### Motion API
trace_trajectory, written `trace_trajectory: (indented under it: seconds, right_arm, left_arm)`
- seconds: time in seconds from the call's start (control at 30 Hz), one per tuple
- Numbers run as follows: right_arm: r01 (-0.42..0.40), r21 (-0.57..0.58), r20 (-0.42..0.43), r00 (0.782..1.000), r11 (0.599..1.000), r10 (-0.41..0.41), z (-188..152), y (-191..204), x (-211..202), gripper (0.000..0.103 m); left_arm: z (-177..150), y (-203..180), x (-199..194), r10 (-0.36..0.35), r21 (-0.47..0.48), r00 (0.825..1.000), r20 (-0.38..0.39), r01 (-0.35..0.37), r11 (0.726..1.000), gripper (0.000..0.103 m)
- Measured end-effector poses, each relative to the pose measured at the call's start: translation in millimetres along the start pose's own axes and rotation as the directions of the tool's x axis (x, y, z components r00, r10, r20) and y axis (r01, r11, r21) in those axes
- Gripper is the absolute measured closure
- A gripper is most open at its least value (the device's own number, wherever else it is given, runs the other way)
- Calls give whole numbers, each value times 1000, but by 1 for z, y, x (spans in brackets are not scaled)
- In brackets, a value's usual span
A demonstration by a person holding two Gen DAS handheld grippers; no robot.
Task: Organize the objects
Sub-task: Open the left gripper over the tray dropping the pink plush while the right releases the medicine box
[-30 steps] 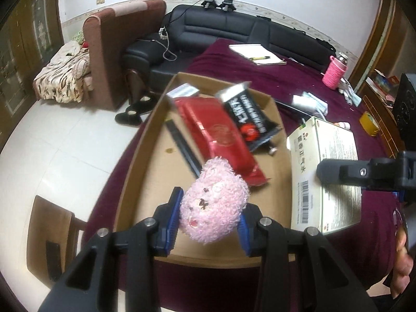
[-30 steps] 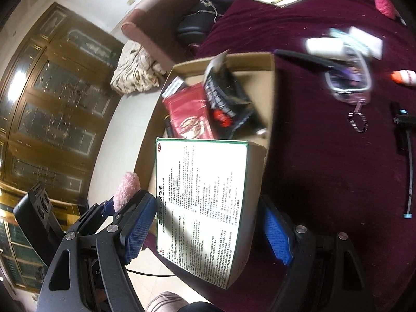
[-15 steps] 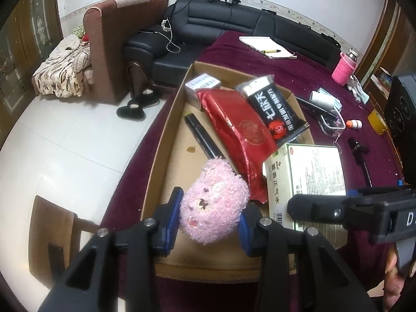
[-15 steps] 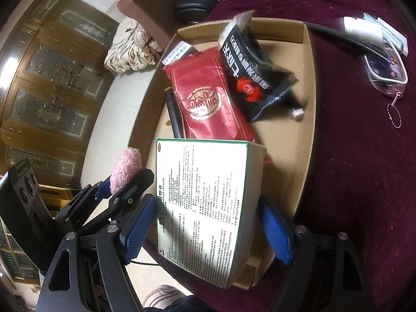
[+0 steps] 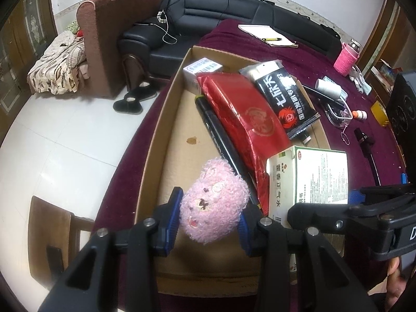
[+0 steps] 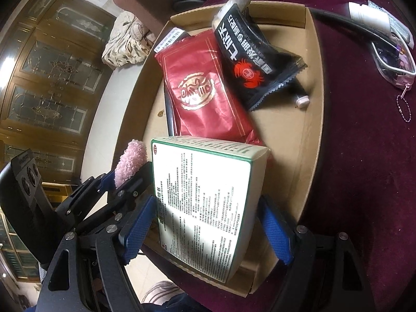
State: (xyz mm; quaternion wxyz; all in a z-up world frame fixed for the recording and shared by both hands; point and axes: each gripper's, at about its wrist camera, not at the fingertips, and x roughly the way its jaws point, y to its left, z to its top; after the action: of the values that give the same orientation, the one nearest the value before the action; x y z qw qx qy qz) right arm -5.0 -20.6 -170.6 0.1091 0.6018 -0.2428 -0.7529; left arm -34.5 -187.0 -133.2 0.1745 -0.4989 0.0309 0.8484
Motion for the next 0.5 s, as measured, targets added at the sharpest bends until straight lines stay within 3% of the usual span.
trace_trajectory:
  seconds: [0.5]
  right_arm:
    - [6, -64, -56, 998, 998, -10, -8, 5, 0, 16]
  left_arm:
    - [-5, -2, 3, 13, -24, 1000, -23, -13, 1000, 60]
